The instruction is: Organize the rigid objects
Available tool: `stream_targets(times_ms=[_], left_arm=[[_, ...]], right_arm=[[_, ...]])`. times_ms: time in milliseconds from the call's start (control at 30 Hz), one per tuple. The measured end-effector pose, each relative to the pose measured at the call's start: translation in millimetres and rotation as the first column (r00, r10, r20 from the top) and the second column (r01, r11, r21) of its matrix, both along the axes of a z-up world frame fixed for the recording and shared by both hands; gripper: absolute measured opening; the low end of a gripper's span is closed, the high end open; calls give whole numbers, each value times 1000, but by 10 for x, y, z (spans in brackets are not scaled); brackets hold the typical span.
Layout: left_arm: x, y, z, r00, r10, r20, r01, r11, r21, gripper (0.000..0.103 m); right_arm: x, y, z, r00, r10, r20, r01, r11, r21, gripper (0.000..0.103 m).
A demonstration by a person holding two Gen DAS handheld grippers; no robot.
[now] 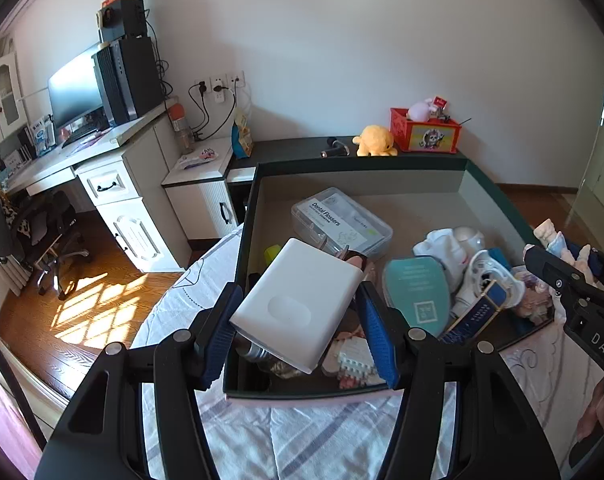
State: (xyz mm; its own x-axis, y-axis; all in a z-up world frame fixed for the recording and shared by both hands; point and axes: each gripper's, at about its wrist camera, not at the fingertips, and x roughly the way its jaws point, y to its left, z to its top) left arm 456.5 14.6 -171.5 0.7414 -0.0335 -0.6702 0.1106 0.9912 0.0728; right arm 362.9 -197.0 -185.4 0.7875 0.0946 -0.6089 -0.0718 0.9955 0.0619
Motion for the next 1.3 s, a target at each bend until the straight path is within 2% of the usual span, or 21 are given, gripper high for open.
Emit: stream_targets(times_ms=[133, 200, 267, 333, 400, 433, 467, 600, 700, 767, 933, 1100, 1300], left_arm=[[216, -58, -115, 1000, -16, -24, 16, 1000, -1, 60], [293, -108, -167, 1000, -12, -25, 12, 1000, 19, 60], [343, -134, -215, 999, -21, -36, 22, 1000, 7, 60], [340, -168, -244, 999, -12, -34, 14, 999, 38, 60], [298, -181, -239, 999, -30, -23, 31, 999, 30, 66], [270, -176, -222, 999, -36, -22, 37, 999, 23, 76], [227, -168, -192, 999, -36, -11, 36, 999, 19, 87], [-23, -91, -10, 999, -23, 45, 24, 1000, -4, 101], [-226, -3, 132, 998, -15, 69, 18, 999, -44, 103], [-379, 47, 220, 997, -10, 78, 15, 998, -69, 103], [-881, 131, 446, 993, -16, 121, 30, 993, -112, 103], [-1460, 184, 732, 982, 11, 190, 8, 995, -98, 103], [-2202, 200, 1074, 952, 27, 305, -10, 998, -57, 103]], right_arm=[[156, 24, -137, 1000, 5, -23, -5, 1000, -12, 44], [197, 9, -145, 1000, 20, -15, -20, 1000, 15, 44], [230, 22, -145, 999, 35, -10, -35, 999, 10, 44], [239, 48, -153, 998, 70, -5, -70, 997, 26, 45], [237, 76, -158, 996, 83, -18, -82, 995, 50, 57], [222, 83, -160, 997, 81, -17, -80, 995, 53, 69], [203, 95, -153, 996, 90, -17, -89, 994, 61, 75], [53, 116, -56, 998, 57, -9, -56, 996, 67, 82], [-124, 109, 69, 1000, 19, 11, -19, 997, 71, 87], [-263, 120, 162, 1000, 4, 22, -6, 997, 83, 103], [-702, 226, 402, 998, 0, 68, -5, 997, 75, 103], [-1228, 329, 673, 991, -11, 134, 6, 999, 41, 103], [-2000, 460, 1013, 969, -30, 244, 24, 999, 28, 103]])
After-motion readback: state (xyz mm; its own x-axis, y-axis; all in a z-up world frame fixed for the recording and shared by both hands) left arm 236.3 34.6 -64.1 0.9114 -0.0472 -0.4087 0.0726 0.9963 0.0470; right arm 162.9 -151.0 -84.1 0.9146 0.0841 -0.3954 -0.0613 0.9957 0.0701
